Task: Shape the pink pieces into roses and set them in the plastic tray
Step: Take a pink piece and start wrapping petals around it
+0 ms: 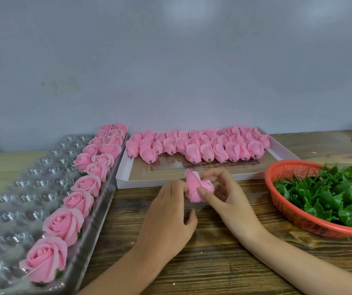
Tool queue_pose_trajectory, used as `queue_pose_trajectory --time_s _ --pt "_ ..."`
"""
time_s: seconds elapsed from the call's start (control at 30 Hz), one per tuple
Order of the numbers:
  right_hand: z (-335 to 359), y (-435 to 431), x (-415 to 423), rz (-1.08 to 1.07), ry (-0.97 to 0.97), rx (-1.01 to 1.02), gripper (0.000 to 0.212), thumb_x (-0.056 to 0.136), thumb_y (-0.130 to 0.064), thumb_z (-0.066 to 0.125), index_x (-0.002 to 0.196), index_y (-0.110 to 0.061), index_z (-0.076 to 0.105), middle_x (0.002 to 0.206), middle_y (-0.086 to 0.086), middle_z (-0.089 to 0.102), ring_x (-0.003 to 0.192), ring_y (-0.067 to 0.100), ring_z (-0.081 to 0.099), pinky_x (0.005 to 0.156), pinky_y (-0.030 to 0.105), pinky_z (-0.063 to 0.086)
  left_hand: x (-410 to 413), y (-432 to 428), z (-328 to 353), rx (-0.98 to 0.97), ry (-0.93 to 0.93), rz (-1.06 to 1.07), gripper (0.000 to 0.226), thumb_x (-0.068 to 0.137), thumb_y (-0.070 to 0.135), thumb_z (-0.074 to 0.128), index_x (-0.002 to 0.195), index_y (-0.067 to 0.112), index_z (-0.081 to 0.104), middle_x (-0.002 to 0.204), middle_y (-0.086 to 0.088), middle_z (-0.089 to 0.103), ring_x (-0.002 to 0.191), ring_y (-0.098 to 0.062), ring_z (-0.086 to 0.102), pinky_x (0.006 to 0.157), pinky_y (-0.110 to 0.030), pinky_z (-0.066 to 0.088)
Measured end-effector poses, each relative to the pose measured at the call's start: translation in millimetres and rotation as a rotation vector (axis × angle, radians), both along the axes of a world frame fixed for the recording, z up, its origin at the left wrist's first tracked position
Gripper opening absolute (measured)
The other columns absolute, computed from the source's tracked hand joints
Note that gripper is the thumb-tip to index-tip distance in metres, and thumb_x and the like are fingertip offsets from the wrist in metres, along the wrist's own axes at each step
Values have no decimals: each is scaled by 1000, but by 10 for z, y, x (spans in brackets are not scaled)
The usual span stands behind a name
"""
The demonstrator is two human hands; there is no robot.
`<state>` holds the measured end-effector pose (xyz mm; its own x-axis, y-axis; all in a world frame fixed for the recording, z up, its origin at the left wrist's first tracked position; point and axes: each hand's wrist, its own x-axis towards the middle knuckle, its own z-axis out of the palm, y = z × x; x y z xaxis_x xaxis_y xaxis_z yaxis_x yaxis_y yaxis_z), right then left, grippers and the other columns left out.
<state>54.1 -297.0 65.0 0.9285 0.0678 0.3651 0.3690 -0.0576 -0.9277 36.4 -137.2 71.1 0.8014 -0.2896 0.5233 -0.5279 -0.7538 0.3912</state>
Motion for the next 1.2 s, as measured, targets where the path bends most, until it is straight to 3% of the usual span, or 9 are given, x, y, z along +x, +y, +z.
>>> queue_pose_trajectory --time_s 0.17,0.27,0.33,0.43,0.67,0.83,0.97,1.1,1.2 --pt "-2 -3 -9 3 -10 -33 29 87 -6 72 104 -26 60 95 -9 67 87 9 64 81 23 50 33 21 -34 -24 86 13 33 86 31 61 100 37 31 87 25 37 86 11 44 68 -8 38" --pt "-1 5 -21 15 -9 -49 30 87 -4 72 105 -24 59 98 -8 67 90 10 64 79 21 50 52 33 -37 -61 155 26 34 88 32 61 109 34 35 93 20 47 83 6 51 66 -13 45" --pt "3 15 -35 27 -14 -63 30 87 -4 73 106 -22 59 99 -8 67 92 9 64 80 22 51 70 42 -38 -92 208 36 37 88 32 62 115 32 37 99 18 53 84 3 55 70 -18 50" --pt "19 25 -57 43 -38 -82 30 86 -5 74 108 -19 59 100 -5 67 94 13 65 82 29 53 79 44 -36 -105 229 24 36 87 32 62 119 30 43 102 19 57 88 5 56 74 -15 48" --pt "34 26 -70 53 -26 -88 40 82 -5 78 110 -24 58 105 -11 69 102 7 66 76 16 51 55 35 -20 -79 202 11 29 88 34 60 114 31 46 101 19 56 86 4 56 72 -20 50" --pt "34 19 -60 34 0 -132 51 80 -6 80 120 -28 56 113 -15 67 107 5 65 87 21 52 41 30 -5 4 152 35 20 89 36 58 103 30 45 94 18 49 78 1 53 64 -17 46" --pt "46 30 -78 36 -3 -153 54 77 -4 81 119 -29 57 106 -9 68 100 7 65 79 18 50 63 42 -13 26 168 32 23 87 36 61 105 30 47 95 18 48 79 2 51 62 -11 42" --pt "72 48 -105 62 -47 -199 55 75 -8 83 120 -27 57 99 -12 67 98 9 65 78 20 52 75 45 -20 -22 209 18 35 84 33 65 116 31 51 102 19 54 89 2 53 75 -15 47" --pt "82 63 -127 89 -74 -223 56 76 -5 83 119 -28 56 98 -12 67 99 9 65 77 18 51 78 45 -18 -40 237 4 24 81 32 67 100 36 54 91 17 57 83 1 55 68 -15 46"
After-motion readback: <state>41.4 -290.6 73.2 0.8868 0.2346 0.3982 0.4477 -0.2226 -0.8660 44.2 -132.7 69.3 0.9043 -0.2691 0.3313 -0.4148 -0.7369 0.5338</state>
